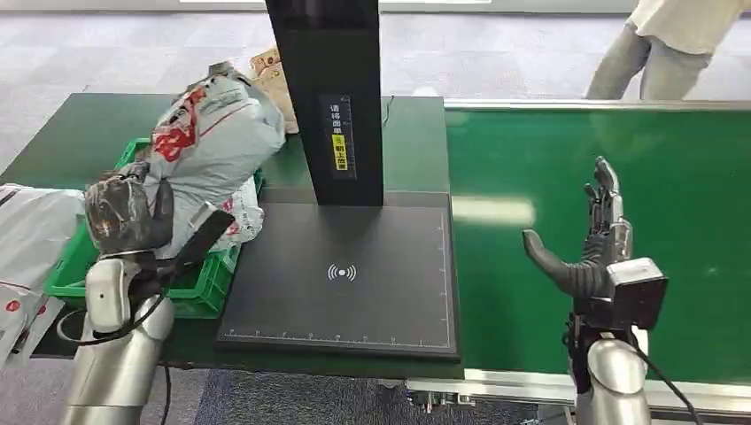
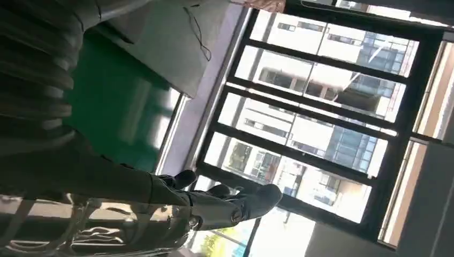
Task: Moved the parcel from conveyor to table for the left to box.
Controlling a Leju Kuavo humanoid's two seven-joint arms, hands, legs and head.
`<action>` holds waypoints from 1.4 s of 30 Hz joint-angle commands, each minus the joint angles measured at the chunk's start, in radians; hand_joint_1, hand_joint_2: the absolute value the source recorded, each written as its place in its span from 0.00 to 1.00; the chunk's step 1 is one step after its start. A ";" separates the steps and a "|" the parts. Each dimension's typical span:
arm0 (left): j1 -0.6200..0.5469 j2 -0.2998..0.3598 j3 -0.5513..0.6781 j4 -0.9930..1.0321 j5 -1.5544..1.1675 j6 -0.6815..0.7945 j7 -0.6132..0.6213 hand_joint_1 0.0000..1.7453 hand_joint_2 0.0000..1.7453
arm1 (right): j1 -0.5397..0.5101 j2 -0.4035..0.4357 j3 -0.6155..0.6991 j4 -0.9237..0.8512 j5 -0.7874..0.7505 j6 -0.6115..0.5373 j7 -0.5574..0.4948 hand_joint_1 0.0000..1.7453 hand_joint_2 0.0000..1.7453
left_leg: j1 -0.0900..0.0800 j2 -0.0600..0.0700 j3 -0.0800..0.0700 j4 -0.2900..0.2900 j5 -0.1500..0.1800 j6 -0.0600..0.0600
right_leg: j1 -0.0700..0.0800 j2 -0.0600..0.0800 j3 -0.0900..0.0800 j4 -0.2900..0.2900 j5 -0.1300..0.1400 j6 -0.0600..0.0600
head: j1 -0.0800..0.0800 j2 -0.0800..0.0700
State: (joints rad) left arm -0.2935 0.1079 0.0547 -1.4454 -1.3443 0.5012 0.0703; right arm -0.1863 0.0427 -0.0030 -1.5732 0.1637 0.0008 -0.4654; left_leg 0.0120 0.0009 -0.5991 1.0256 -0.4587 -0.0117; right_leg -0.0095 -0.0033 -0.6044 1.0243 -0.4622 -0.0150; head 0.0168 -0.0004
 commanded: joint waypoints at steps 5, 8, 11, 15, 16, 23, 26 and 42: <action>-0.033 0.029 0.225 0.257 0.001 -0.104 0.048 1.00 1.00 | -0.025 0.004 -0.007 0.037 0.018 0.024 0.020 0.00 1.00 | 0.000 0.001 0.004 -0.003 0.000 0.001 | 0.000 0.001 0.004 -0.003 0.000 0.000 | 0.000 0.000; -0.059 0.028 0.178 0.289 0.068 -0.080 -0.012 0.00 1.00 | -0.029 -0.001 -0.004 0.040 0.018 0.025 0.020 0.00 1.00 | 0.000 -0.001 0.002 -0.001 0.000 0.001 | 0.000 0.000 0.002 -0.002 0.000 0.000 | 0.001 0.000; -0.062 0.030 0.155 0.279 0.099 -0.021 -0.031 0.00 1.00 | -0.022 -0.005 -0.003 0.039 0.015 0.025 0.019 0.00 1.00 | 0.000 -0.002 0.002 -0.002 0.001 0.001 | 0.000 -0.002 0.004 -0.003 0.000 0.000 | 0.000 0.000; -0.039 0.009 0.150 0.166 0.178 0.095 -0.095 0.00 1.00 | -0.007 -0.010 0.002 0.042 0.014 0.022 0.018 0.00 1.00 | 0.000 -0.002 0.002 -0.002 0.000 0.001 | 0.000 -0.002 0.003 -0.003 0.000 0.000 | 0.000 0.000; -0.032 0.007 0.149 0.149 0.177 0.095 -0.094 0.00 1.00 | -0.009 -0.008 0.004 0.048 0.013 0.021 0.016 0.00 1.00 | 0.000 -0.002 0.001 0.000 0.000 0.000 | 0.000 -0.002 0.002 -0.002 0.000 0.000 | 0.000 0.000; 0.001 -0.156 0.335 -0.087 0.369 0.197 -0.488 0.00 0.00 | -0.028 -0.008 0.038 0.088 0.003 0.019 0.001 0.00 1.00 | 0.001 0.000 0.001 0.000 -0.001 0.001 | 0.001 0.000 0.002 -0.003 0.000 0.001 | 0.000 0.000; 0.035 -0.213 0.280 -0.124 0.682 0.197 -0.763 0.00 0.00 | -0.043 -0.020 0.059 0.113 -0.023 0.006 -0.020 0.00 1.00 | 0.001 0.000 0.000 0.000 -0.001 0.001 | 0.001 0.000 0.002 -0.002 0.000 0.001 | 0.000 0.000; 0.064 -0.175 -0.315 0.204 1.501 -0.552 -0.540 0.00 1.00 | -0.060 -0.033 0.245 0.310 -0.169 0.174 0.030 0.00 1.00 | -0.001 -0.002 0.005 -0.004 0.000 0.001 | -0.001 -0.002 0.006 -0.006 0.000 0.001 | 0.000 0.000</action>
State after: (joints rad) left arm -0.1891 -0.0312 -0.0769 -1.5382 0.0696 0.0281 -0.5361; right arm -0.1903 0.0317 0.1254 -1.4554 0.0172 0.1503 -0.4559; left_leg 0.0113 0.0004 -0.5996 1.0261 -0.4589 -0.0115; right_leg -0.0104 -0.0040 -0.6041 1.0230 -0.4619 -0.0151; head 0.0168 -0.0004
